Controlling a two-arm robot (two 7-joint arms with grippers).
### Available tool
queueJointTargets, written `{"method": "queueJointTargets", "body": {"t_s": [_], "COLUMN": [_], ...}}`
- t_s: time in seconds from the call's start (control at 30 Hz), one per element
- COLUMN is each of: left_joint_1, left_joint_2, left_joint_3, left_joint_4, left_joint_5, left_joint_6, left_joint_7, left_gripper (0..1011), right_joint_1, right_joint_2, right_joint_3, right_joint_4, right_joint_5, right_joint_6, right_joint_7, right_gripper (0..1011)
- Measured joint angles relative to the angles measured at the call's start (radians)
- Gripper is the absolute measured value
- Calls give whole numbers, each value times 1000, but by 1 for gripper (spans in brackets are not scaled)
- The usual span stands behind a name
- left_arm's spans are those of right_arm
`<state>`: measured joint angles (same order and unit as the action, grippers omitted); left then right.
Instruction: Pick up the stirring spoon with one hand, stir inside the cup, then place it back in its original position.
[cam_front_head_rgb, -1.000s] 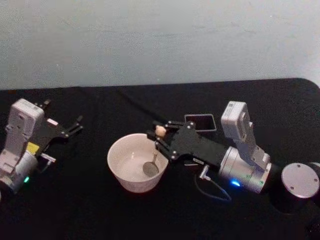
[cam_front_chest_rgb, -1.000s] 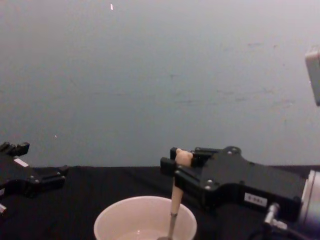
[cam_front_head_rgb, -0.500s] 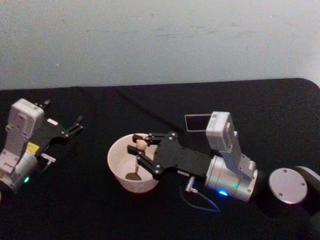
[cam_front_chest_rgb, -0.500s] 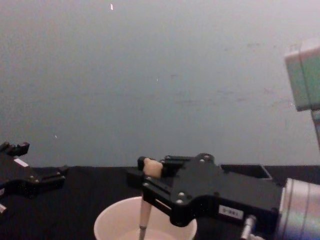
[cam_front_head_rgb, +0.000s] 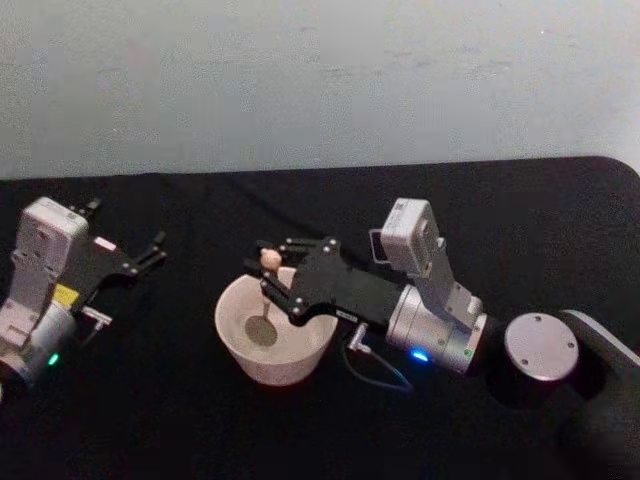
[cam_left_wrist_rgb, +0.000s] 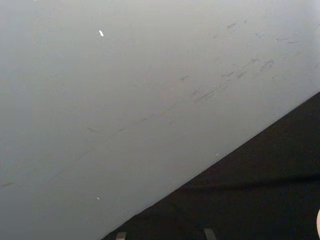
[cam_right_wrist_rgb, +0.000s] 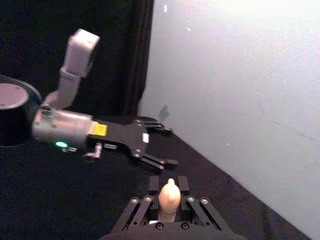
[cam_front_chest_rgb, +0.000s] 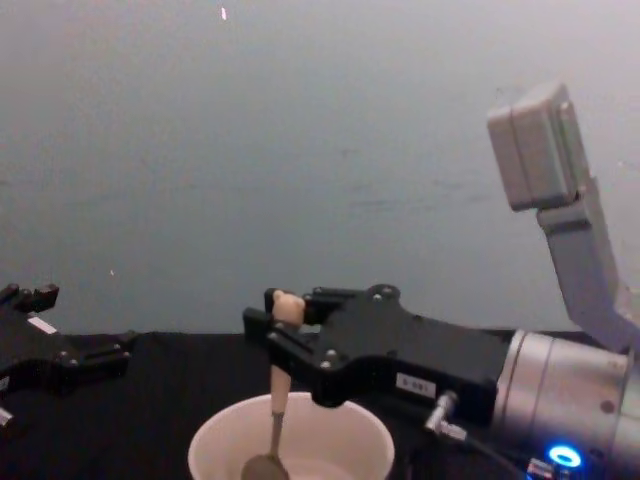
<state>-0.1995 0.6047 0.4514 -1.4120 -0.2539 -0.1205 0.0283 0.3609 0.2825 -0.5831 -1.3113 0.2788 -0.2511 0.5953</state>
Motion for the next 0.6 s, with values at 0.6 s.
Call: {"method": "queueJointTargets", "body": {"t_s": [0.6], "left_joint_1": [0], "left_joint_2": [0], "left_joint_3": [0], "left_joint_4": [0], "left_joint_5": [0], "left_joint_6": [0], "left_joint_7": [0], "left_gripper": [1001], "right_joint_1": [10], "right_joint_2": [-6], "right_joint_3": [35], "right_joint_4": [32], "right_joint_5": [-22], "right_joint_6": [4], "right_joint_7": [-29], "right_gripper": [214]}}
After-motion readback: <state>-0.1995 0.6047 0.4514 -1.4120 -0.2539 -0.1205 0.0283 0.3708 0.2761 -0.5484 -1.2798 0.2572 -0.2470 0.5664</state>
